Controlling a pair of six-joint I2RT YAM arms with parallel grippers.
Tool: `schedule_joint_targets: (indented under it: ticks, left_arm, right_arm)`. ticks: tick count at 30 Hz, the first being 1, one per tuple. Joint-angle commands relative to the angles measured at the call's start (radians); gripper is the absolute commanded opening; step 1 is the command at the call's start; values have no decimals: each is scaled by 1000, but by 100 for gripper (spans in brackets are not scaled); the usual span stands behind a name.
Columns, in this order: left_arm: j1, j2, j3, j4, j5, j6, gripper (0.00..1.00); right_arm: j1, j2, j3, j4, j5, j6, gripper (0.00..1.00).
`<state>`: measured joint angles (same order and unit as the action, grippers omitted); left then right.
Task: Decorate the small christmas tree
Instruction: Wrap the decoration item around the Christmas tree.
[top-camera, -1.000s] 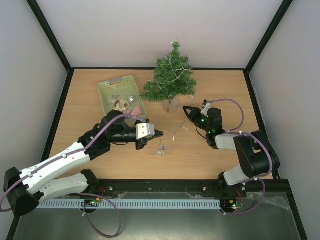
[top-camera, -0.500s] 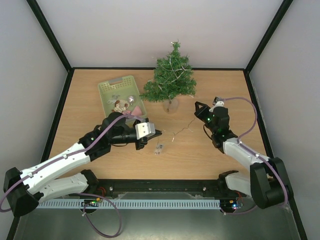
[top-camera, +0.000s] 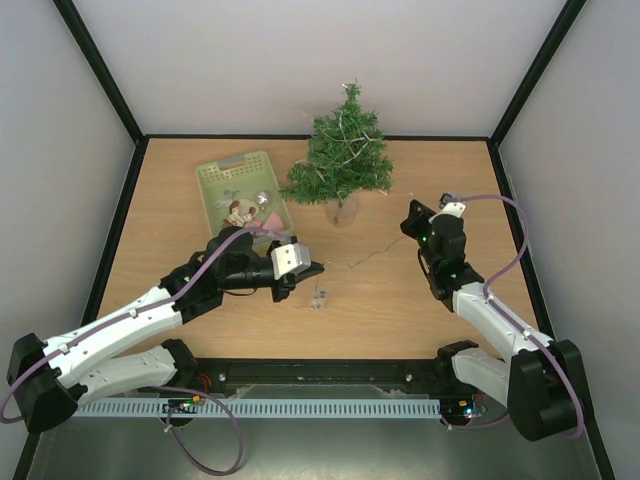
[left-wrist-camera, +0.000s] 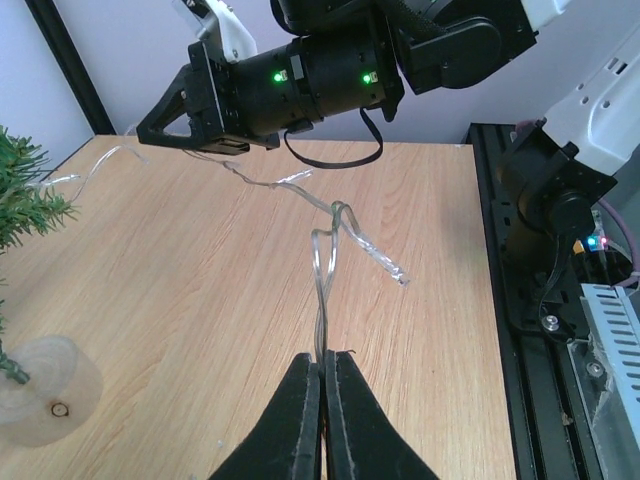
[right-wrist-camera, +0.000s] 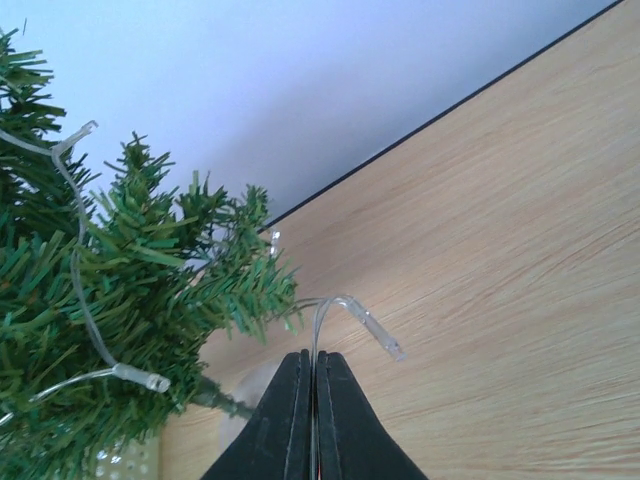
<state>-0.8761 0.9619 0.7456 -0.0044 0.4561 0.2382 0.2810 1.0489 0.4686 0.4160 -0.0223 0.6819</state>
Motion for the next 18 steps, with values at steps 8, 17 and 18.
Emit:
schedule_joint_targets:
  ticks: [8,17,18]
  left_arm:
    - [-4,20,-17,99,-8,-73,2]
    - [-4,70,8,119,-21,-79,2]
    - [-3,76,11,118,-24,-79,2]
  right_arm:
    - [-3,-13,114,-19,158,-153,2]
    - [-3,27,156,-21,190,-188,2]
    - [-3,41,155,-25,173,-179,2]
